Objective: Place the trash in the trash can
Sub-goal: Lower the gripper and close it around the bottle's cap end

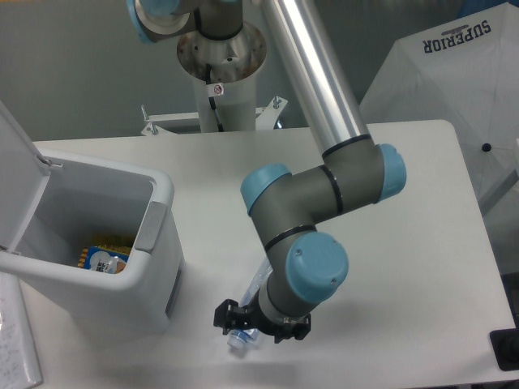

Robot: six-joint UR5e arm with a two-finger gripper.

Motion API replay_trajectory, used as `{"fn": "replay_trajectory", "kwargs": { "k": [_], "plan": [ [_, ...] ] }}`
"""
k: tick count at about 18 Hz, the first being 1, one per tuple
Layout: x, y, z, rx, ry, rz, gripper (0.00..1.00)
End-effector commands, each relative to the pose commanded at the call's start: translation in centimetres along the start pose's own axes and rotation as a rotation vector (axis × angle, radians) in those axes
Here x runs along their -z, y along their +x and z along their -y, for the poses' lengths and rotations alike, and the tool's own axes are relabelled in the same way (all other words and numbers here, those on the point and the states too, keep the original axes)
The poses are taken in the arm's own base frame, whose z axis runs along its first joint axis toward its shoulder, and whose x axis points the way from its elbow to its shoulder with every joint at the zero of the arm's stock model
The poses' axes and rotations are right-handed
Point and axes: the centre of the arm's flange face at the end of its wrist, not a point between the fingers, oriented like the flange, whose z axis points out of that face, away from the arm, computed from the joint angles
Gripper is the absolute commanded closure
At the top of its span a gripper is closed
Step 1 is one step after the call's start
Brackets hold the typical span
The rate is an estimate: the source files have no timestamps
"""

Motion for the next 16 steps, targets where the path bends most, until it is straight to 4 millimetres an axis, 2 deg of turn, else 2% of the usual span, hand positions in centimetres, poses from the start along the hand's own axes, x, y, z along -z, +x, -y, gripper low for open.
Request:
{"fn": "replay_trajectory", "kwargs": {
  "k": [5,16],
  "plan": [
    [-2.3,0.8,0.1,-0.031,-0.086,0.095,0.0],
    [-5.7,2.7,0.9,-0.082,-0.161,0.184,0.0]
  ]
}}
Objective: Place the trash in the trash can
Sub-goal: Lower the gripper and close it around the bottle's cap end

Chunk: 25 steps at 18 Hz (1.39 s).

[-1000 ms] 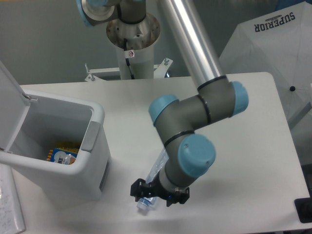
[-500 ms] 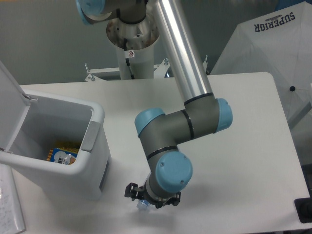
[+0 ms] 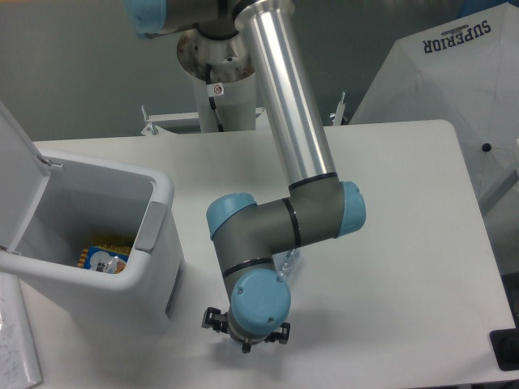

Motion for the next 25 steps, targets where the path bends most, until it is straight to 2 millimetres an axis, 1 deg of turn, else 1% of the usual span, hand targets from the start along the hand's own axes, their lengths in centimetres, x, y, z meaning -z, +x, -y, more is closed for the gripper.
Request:
{"fn": "replay_trajectory", "kwargs": {
  "k": [5,8,9,11,13,14,16,17,19,23,25],
  "plan": [
    [-0.2,0.3,0.7,-0.008,0.027,0.022,0.01],
    [-0.3,0.2,0.8,-0.011,0.029,0.024,0.04],
    [-0.5,0.1,0.9,-0.012,0.023,0.039,0.1],
    [-0.6,0.7,1.3,-0.025,0.028,0.077,0.19],
    [-1.5,1.0,1.6,-0.032,0.01,0.1,0.25],
    [-1.5,1.1,1.8,-0.035,0.005,0.113,0.3],
    [-1.1,1.2,1.8,-0.036,0.007,0.113,0.47],
    [-1.2,1.2,1.7,-0.035,0.003,0.118,0.53],
    [-1.0,1.1,1.7,-0.033,0.004,0.12,0.62],
    [-0.3,1.4,1.2,-0.034,0.003,0.121,0.87],
    [0.3,1.6,0.9,-0.036,0.006,0.122,0.95]
  ]
}}
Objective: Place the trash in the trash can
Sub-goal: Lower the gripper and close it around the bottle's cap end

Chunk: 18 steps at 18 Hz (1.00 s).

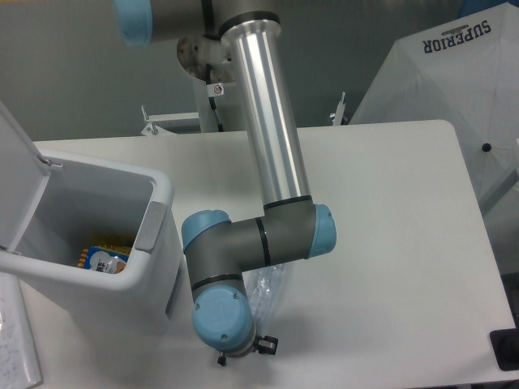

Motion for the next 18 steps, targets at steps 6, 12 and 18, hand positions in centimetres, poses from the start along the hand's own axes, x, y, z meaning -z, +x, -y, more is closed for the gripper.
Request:
{"fn": "replay_trajectory", "kwargs": {
  "k": [6,12,18],
  "plan": [
    [0.5,-0.5,-1.0,0.009,-0.003,-0.002,1.0],
    [6.3,-4.7,-2.7,0.054,0.096,0.019,1.0],
    [15.6,-6.7,-4.3,0.1,0.326,-0.034,1.0]
  ]
}}
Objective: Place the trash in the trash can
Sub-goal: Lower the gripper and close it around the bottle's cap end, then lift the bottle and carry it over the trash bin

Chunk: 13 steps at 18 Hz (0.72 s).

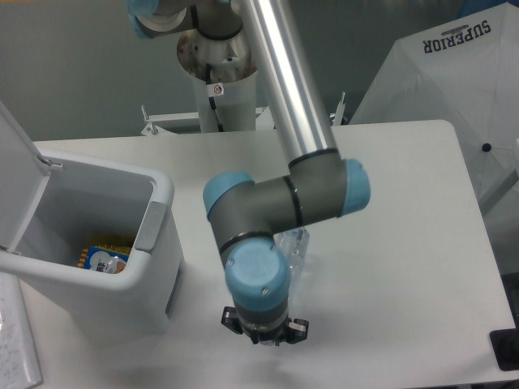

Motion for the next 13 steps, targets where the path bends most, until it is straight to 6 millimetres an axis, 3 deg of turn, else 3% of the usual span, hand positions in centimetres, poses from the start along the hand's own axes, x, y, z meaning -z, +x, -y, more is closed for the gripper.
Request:
{"fn": "replay_trajectory", "kwargs": {
  "k": [1,3,8,13],
  "plan": [
    [7.6,-0.5,0.0,0.013,0.188,-0.082,1.0],
    [10.9,-0.9,0.2,0.008,0.318,-0.135,1.0],
    [17.3,0.9,0.4,-0.012,0.51,-0.22,1.0],
    [20.8,2.5,0.2,-0.035,0.597,-0.256,1.0]
  ]
}}
